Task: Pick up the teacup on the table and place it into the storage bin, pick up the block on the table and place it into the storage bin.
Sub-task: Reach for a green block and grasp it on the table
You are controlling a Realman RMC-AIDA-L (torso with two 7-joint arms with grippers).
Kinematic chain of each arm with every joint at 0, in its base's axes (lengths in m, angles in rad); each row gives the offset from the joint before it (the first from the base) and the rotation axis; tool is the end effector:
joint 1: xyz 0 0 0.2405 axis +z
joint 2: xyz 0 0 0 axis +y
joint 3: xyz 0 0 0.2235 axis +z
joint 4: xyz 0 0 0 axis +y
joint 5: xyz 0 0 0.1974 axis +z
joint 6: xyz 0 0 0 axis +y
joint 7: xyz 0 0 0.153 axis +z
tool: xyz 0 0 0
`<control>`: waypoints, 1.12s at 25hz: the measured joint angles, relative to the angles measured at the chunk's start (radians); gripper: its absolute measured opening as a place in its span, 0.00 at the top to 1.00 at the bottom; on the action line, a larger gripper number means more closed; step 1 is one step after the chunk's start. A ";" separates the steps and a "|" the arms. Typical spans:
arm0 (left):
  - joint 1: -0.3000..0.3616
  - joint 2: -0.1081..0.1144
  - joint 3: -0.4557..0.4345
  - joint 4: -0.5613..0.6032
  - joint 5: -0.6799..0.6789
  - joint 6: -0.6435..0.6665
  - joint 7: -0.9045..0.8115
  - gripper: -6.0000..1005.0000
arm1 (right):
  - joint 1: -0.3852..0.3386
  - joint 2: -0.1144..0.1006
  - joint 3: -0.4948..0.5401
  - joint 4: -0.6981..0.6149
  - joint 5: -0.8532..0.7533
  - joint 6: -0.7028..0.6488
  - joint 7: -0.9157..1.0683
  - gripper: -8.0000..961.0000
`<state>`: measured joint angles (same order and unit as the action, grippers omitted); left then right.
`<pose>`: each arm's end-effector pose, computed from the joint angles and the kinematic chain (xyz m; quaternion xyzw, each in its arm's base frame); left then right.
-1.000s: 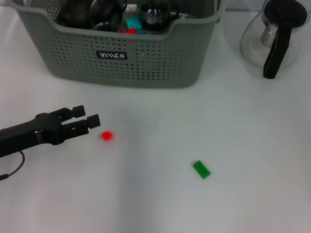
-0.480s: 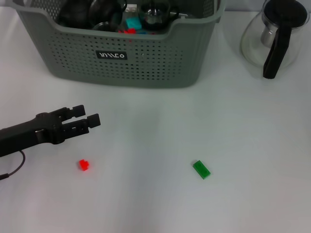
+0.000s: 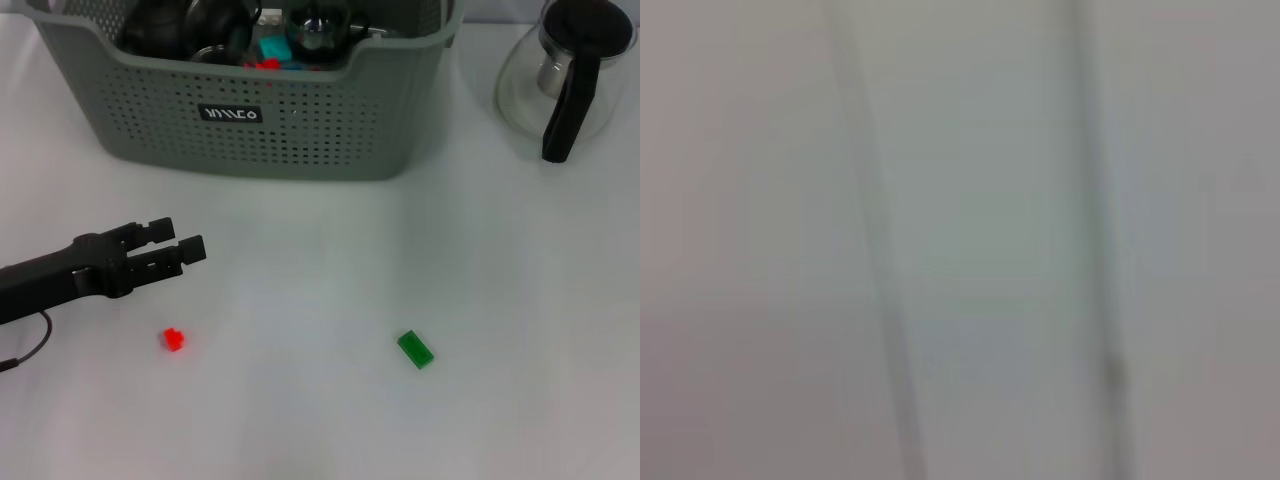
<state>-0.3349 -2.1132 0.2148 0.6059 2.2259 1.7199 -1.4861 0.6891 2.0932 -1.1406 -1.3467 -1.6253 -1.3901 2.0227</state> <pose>-0.2980 0.2332 0.0218 -0.8296 -0.4278 -0.3194 0.1635 0.0051 0.3415 0.0603 -0.9351 0.0767 0.3340 0.0902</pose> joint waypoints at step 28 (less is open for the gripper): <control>-0.014 0.001 0.000 -0.008 -0.004 -0.025 -0.025 0.23 | 0.014 0.009 -0.265 -0.087 -0.840 -0.576 0.023 0.20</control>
<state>-0.3491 -2.1126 0.2148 0.5982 2.2215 1.6951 -1.5114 0.7034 2.1023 -1.4053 -1.4337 -2.4654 -1.9664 2.0457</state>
